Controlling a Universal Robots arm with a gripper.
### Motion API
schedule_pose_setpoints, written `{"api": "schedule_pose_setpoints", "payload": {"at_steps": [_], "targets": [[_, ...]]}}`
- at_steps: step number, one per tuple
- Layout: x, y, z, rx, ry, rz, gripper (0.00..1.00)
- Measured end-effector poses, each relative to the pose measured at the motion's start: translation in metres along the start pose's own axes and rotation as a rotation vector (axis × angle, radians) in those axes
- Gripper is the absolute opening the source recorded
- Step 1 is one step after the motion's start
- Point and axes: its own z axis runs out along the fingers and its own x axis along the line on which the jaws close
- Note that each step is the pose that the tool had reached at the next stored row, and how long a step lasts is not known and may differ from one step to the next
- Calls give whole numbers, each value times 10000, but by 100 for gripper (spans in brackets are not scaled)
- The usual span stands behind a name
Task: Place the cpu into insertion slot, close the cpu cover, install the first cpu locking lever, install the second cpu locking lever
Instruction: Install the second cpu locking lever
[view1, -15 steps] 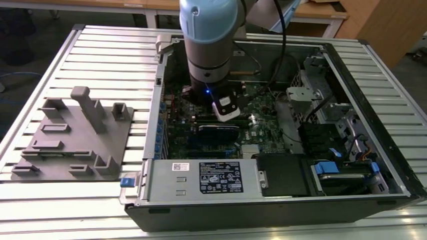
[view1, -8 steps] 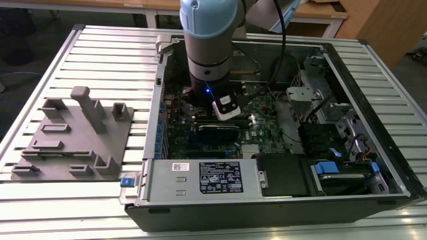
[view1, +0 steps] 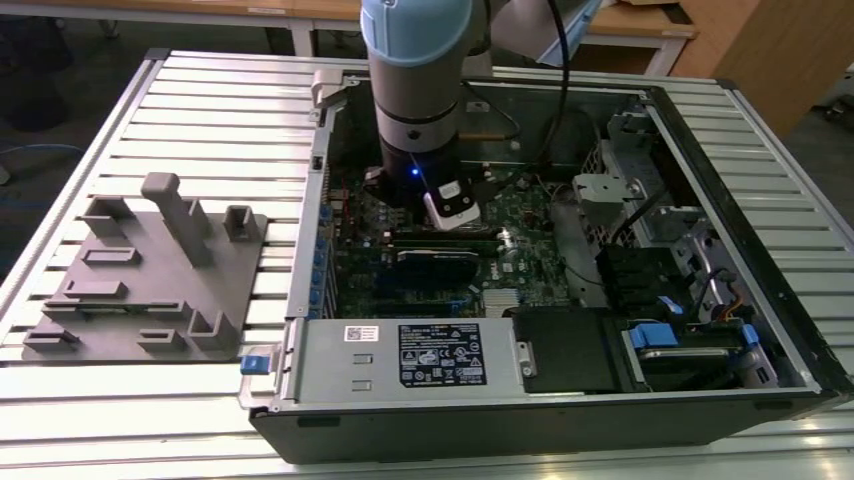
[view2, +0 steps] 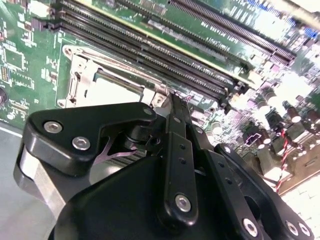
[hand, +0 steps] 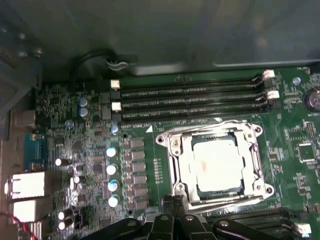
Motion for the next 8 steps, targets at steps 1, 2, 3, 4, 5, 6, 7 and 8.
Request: {"api": "schedule_pose_setpoints", "payload": {"at_steps": [1,2,3,4,5,6,7,8], "targets": [[0,4,0,20,-2,-2,10],[0,6,-2,36,-4,-5,10],[-1,7,-10,52,-4,-6,10],[-1,9,-19,62,-6,-7,10],[-2,12,-29,67,-8,-7,10],[-2,13,-40,73,-8,-7,10],[-3,15,-46,88,-11,-9,10],[-3,16,-48,132,-15,-11,10]]}}
